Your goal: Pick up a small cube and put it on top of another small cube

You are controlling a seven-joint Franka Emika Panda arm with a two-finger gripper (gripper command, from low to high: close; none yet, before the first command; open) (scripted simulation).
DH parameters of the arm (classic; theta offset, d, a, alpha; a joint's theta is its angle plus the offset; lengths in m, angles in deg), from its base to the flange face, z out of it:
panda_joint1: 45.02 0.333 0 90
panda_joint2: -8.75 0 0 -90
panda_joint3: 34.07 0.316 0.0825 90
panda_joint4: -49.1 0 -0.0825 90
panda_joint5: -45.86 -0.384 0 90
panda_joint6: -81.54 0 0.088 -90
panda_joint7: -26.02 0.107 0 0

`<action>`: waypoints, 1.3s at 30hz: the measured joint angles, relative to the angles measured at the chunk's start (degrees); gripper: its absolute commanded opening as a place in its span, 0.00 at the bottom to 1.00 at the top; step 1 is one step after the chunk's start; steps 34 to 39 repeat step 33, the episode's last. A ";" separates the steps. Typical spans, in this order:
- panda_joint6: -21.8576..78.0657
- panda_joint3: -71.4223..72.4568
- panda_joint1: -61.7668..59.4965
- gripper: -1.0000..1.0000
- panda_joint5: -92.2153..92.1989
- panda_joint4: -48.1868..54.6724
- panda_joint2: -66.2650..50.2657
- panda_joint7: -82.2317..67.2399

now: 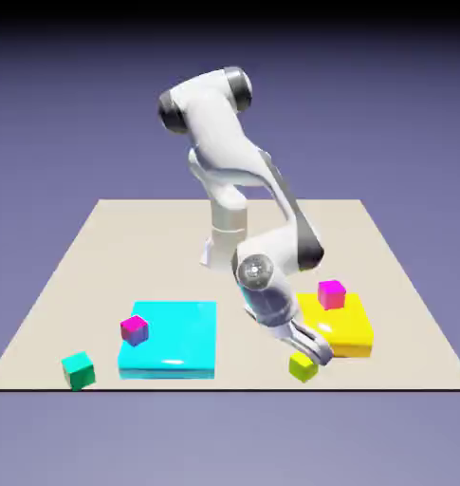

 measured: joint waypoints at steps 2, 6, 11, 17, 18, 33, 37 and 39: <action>-1.08 -0.38 0.54 0.00 0.28 -0.10 -0.95 0.09; 5.97 2.13 -3.00 0.00 -1.65 0.58 5.27 -0.56; 11.57 3.39 -0.20 0.00 -7.00 -4.07 15.65 -5.01; 17.53 4.56 4.19 0.00 -13.68 -10.34 28.11 -10.76; 18.52 4.75 4.92 0.00 -14.79 -11.39 30.19 -11.71; 14.66 6.33 10.88 1.00 -20.06 -20.92 35.86 -16.30; 14.66 6.33 10.88 1.00 -20.06 -20.92 35.86 -16.30; 14.66 6.33 10.88 1.00 -20.06 -20.92 35.86 -16.30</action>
